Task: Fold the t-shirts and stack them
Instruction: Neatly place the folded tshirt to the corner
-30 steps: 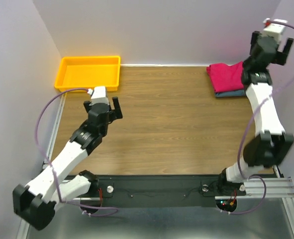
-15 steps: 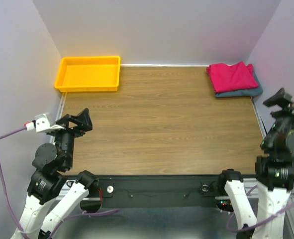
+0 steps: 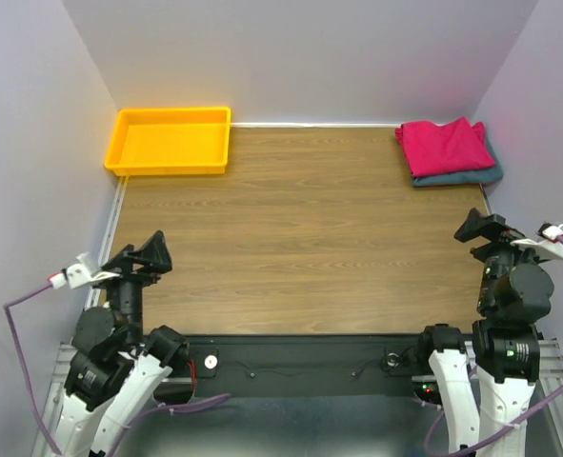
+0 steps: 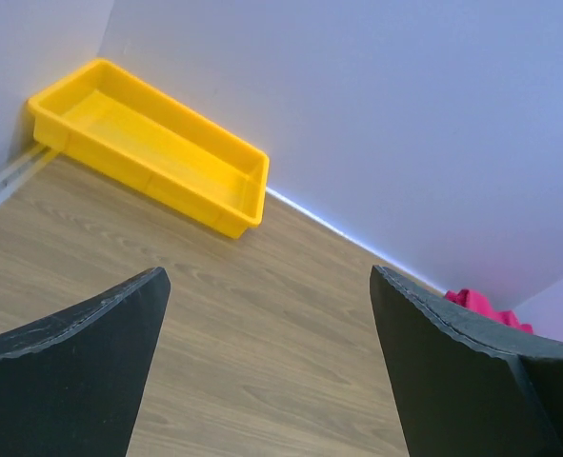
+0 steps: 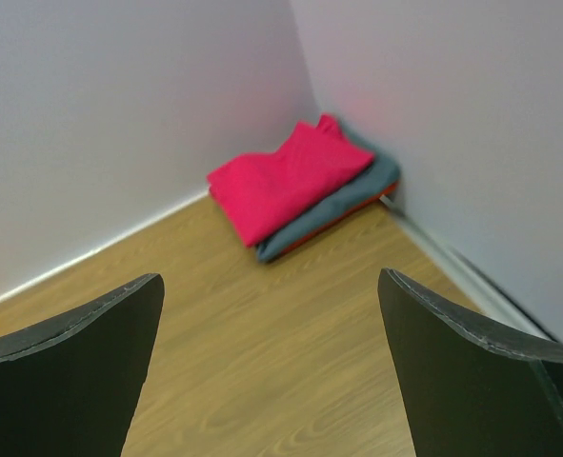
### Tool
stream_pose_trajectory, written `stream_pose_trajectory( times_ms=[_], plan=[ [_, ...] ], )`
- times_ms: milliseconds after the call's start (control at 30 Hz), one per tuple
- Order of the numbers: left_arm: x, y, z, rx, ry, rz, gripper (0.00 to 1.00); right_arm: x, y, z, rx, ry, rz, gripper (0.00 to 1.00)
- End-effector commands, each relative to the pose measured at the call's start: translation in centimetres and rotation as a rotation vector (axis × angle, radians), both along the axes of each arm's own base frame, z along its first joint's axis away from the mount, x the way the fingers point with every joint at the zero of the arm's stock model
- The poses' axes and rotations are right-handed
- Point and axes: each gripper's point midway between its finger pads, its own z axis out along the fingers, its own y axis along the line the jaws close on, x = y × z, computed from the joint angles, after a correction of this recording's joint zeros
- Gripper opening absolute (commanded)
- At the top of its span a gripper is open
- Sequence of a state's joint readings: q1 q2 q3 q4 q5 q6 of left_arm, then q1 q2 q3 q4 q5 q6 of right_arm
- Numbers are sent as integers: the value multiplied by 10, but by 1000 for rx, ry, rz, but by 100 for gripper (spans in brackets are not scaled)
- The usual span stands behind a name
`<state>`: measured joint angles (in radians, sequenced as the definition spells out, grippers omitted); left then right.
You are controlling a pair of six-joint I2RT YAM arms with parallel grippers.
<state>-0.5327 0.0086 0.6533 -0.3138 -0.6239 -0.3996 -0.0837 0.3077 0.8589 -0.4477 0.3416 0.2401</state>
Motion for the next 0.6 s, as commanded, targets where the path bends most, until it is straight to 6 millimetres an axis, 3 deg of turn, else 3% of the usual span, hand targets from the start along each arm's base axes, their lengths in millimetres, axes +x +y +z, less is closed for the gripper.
stream_pose_trajectory(
  times_ms=[0,100,567],
  plan=[
    [-14,9,-10,-117,-88,4,99,4,20,-12,68,-16,104,100],
    [-8,4,-17,-77,-56,-7,99,8,30,-21,63,1,166,100],
    [4,-8,-19,-30,-43,-31,99,7,35,-19,60,-10,194,100]
  ],
)
